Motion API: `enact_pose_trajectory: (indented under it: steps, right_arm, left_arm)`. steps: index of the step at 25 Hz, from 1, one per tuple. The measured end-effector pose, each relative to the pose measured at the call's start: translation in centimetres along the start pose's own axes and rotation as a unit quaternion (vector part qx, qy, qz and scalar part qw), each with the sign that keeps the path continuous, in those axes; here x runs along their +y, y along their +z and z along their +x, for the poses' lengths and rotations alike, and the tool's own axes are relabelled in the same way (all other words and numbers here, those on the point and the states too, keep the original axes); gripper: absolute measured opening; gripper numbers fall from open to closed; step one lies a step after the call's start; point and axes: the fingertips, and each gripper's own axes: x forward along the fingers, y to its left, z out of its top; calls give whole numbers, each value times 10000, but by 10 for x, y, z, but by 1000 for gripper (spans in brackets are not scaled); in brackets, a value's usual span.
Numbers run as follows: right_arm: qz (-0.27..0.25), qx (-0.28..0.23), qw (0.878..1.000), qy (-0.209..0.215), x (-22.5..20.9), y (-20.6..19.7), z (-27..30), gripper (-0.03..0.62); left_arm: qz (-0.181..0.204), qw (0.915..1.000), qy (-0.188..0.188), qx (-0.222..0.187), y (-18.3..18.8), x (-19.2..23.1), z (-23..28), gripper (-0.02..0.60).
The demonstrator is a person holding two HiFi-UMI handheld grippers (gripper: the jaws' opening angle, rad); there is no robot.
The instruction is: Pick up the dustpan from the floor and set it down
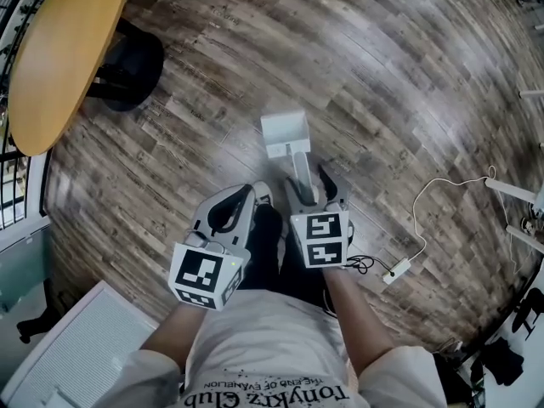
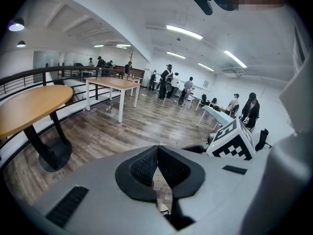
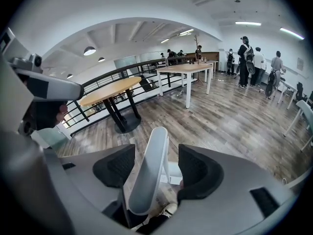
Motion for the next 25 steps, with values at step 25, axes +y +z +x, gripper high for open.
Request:
enact_pose_trajectory:
  steps: [25]
  right_arm:
    - [126,411,9991,58,-2,-23,40,159]
  left_arm:
    - [-245,9991,75,337,-28,18,10,23]
